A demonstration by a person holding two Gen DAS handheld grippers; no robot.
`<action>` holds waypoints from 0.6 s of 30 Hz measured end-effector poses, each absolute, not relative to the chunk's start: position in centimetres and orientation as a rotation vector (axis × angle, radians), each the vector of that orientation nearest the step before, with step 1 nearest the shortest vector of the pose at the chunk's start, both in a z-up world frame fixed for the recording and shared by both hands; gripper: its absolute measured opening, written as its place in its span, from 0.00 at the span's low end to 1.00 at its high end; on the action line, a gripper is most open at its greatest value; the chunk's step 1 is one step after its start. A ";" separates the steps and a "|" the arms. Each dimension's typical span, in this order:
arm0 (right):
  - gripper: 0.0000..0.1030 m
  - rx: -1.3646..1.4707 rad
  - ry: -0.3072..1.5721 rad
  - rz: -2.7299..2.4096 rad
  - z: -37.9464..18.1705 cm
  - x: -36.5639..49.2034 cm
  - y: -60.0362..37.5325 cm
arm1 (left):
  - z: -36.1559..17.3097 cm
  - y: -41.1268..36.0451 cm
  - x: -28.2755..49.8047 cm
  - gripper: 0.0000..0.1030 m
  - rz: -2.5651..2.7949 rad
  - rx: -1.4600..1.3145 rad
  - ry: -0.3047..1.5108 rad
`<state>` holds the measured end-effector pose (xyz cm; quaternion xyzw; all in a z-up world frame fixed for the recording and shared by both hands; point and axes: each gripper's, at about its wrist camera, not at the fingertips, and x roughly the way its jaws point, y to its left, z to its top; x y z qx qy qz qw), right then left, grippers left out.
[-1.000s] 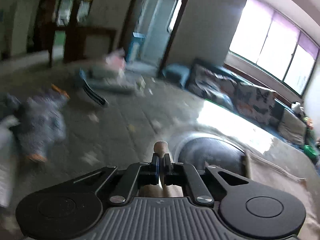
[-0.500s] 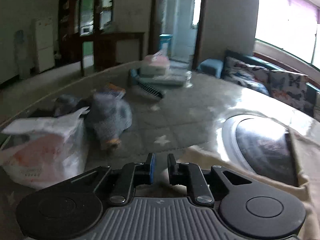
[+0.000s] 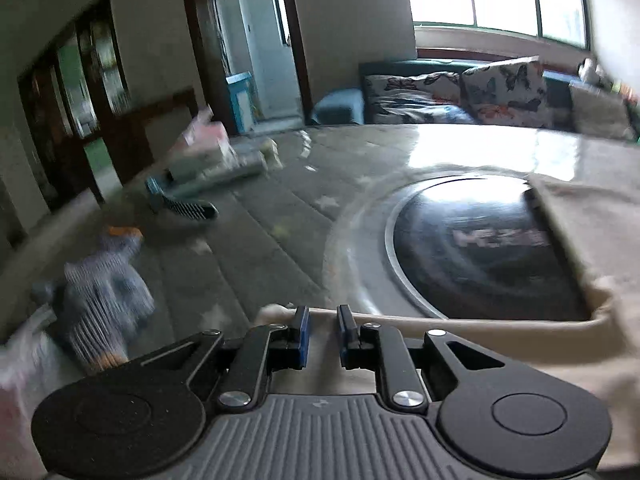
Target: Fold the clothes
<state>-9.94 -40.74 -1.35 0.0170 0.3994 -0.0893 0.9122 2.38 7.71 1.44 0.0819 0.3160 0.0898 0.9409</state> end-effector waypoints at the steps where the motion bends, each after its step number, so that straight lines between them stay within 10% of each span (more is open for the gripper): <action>1: 0.77 0.038 0.823 -0.184 -1.4 -10.0 -40.8 | 1.3 7.7 2.6 0.17 0.186 0.195 0.637; 18: 0.78 -0.025 0.794 -0.120 0.6 -10.1 -38.8 | 5.4 3.5 -1.3 0.30 -0.057 0.178 0.560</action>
